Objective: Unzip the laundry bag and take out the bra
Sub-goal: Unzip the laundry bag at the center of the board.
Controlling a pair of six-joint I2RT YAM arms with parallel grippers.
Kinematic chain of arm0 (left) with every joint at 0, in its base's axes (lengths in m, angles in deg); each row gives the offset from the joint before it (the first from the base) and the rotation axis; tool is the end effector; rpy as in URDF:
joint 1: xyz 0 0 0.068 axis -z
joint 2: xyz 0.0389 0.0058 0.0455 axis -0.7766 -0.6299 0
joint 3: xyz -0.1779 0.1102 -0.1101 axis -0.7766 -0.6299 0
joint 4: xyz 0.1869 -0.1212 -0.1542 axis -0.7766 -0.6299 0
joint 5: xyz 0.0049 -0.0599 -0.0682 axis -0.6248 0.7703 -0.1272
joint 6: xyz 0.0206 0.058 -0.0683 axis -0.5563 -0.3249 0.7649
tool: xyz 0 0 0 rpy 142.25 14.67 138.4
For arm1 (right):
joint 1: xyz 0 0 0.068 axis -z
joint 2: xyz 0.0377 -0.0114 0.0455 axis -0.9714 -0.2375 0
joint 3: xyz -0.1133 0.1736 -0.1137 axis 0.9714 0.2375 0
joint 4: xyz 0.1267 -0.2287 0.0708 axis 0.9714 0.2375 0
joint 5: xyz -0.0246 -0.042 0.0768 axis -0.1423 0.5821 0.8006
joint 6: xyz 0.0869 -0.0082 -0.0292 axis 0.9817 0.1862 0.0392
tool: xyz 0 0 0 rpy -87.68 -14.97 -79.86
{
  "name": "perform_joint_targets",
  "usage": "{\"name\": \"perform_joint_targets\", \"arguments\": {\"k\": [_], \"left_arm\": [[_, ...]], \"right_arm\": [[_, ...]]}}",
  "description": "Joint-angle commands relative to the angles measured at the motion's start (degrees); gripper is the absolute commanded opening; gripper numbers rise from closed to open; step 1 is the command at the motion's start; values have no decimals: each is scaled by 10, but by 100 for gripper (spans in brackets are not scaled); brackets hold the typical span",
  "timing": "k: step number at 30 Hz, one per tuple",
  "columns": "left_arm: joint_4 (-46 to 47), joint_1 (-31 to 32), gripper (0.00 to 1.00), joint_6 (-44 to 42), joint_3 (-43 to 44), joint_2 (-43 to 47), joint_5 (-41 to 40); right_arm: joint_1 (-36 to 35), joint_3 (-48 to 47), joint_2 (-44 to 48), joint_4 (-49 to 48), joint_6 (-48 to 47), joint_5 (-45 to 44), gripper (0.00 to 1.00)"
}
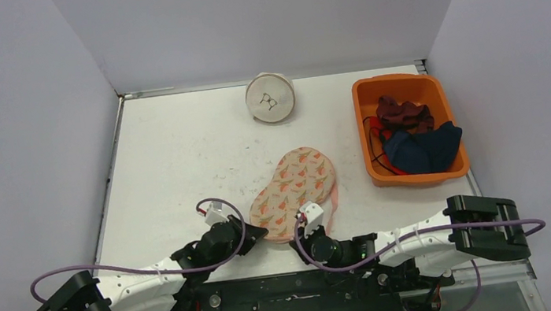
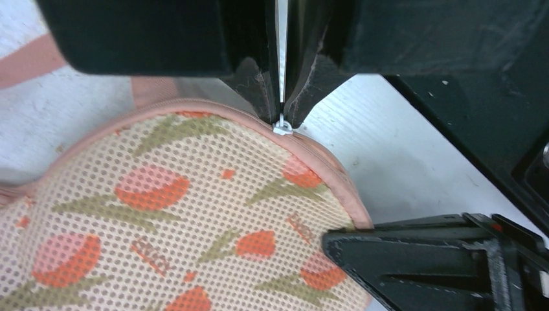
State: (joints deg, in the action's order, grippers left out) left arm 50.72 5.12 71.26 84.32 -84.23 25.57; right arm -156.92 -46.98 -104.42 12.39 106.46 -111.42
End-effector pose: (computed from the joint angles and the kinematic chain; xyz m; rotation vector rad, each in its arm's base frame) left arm 0.1469 -0.1827 0.0639 -0.7003 2.2389 -1.1184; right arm 0.0800 0.2694 0.0756 -0.5397 2.1164 0.7676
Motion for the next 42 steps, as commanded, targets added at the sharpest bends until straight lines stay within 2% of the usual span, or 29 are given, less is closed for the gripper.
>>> {"name": "perform_joint_targets", "arguments": {"k": [1,7,15,26,27,31,34,37,39,42], "left_arm": [[-9,-2,0,-32,19,9,-7],[-6,-22,0,-64,27,4,31],[14,-107,0,-99,26,-7,118],[13,-174,0,-152,114,-114,146],[9,-175,5,-148,117,-116,155],[-33,-173,52,-135,93,-72,157],[-91,-170,75,-111,58,10,152],[-150,-147,87,-76,24,118,129],[-172,-111,88,-45,7,189,105],[-187,-53,87,1,-12,235,56]], "right_arm": [[7,17,20,31,5,-40,5],[14,28,28,35,7,-49,5],[5,45,42,0,-5,-27,5],[-1,-7,-61,-92,-16,19,5],[-1,-15,-66,-98,-16,22,5],[1,-37,-74,-103,-24,31,5],[3,-46,-78,-103,-26,41,5],[7,-52,-83,-107,-28,52,5],[10,-55,-89,-111,-29,58,5],[14,-60,-101,-114,-32,62,5]]}}
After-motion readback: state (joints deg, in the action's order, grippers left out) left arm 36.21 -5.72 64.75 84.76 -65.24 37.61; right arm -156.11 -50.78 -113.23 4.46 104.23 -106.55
